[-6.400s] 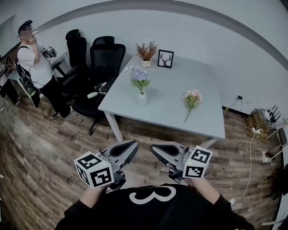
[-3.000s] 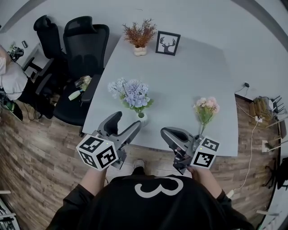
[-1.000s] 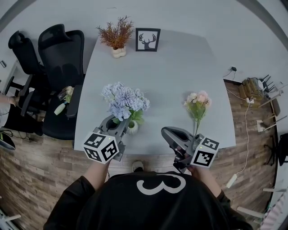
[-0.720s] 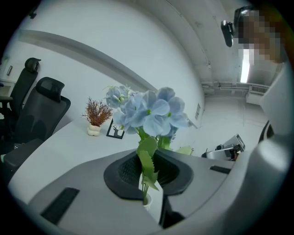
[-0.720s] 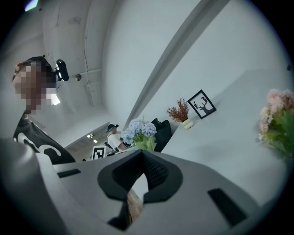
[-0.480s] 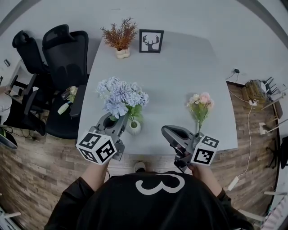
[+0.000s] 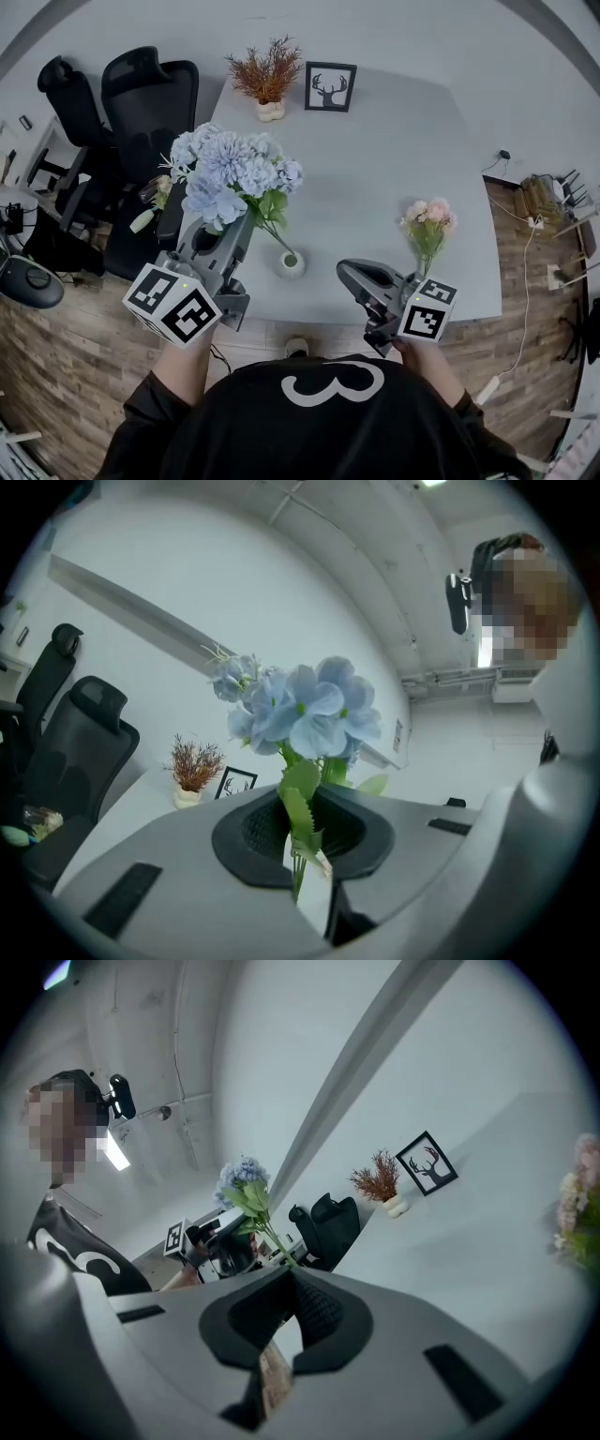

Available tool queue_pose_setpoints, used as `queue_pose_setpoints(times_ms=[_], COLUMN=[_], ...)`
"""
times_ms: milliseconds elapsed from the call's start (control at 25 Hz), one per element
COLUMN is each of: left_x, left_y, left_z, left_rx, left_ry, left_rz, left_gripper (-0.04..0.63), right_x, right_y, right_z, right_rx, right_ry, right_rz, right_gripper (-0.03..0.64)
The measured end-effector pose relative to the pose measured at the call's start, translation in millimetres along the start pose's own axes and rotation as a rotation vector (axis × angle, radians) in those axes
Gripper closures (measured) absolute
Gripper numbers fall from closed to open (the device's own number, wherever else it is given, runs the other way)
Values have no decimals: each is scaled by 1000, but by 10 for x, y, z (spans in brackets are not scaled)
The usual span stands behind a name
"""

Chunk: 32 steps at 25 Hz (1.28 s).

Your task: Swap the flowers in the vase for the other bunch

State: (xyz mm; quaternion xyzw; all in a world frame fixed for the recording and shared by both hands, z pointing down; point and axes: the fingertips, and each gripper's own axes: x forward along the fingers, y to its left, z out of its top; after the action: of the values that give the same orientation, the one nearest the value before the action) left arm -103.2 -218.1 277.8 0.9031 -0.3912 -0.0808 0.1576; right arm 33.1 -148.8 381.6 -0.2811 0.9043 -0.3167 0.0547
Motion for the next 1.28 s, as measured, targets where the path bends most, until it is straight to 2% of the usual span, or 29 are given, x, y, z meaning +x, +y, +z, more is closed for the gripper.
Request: queue_pose_setpoints(times_ms=[200,320,480,640,800,1040,1280], left_x=[-158,-251,-406,-563,-646,-662,-547], left_y=[-32,22,182,448,706,1127,1386], left_z=[269,363,415,378,113,-633,-1277], left_rx=[90,133,145,123,78,-28,-81], left_ry=[1,27,64,109,215,419,580], left_rz=[1,35,86,139,177,228,234], left_gripper=[549,549,549,549,549,549,549], right_x=[129,219,327,435,498,558,463], right_y=[5,-8,-33,-92,-157,-210,-357], right_z=[25,55,62,68,42,-66,-206], right_rx=[9,12,33,91,113,159,200], right_ry=[8,16,14,-1,0,-1,-22], right_rz=[29,48,62,67,45,10,-39], right_gripper=[609,609,609,609,609,609,609])
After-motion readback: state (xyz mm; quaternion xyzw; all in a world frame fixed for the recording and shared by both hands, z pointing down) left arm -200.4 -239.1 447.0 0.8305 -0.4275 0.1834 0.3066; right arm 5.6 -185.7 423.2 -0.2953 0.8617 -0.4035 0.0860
